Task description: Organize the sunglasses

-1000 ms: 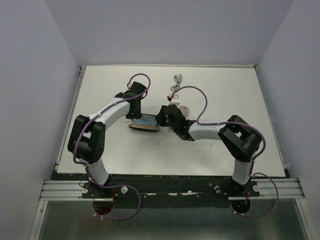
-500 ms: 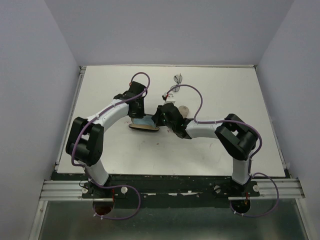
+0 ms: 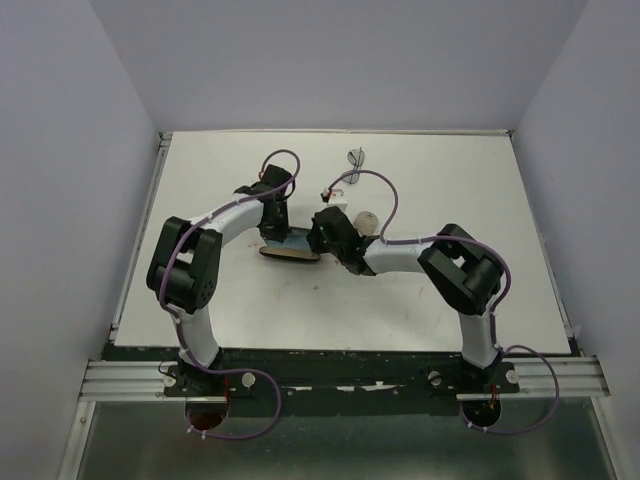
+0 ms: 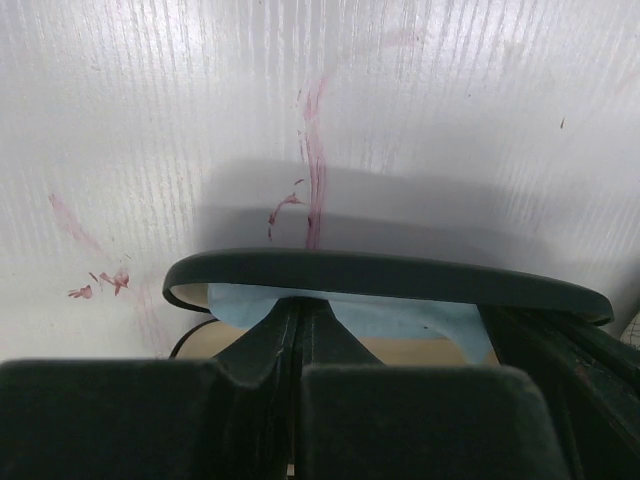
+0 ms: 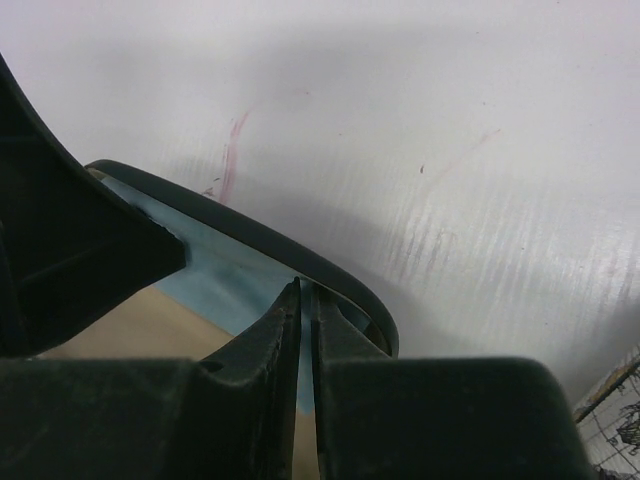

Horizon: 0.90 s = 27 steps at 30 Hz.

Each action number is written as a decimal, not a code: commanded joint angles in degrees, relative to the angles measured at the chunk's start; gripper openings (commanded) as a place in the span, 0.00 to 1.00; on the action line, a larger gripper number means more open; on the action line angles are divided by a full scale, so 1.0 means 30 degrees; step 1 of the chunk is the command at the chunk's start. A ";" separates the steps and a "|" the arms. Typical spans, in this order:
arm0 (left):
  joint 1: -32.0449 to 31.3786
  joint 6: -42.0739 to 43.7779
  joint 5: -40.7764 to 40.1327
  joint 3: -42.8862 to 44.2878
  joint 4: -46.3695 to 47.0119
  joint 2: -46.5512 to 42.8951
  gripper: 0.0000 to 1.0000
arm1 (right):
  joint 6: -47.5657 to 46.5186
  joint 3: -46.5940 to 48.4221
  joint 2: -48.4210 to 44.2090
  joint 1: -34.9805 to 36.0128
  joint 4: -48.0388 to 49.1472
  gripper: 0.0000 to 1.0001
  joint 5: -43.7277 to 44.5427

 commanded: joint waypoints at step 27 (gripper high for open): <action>0.0427 -0.1275 -0.0401 -0.2312 -0.0499 -0.7295 0.40 | -0.2924 -0.0107 -0.4005 -0.0223 -0.1077 0.41 -0.0853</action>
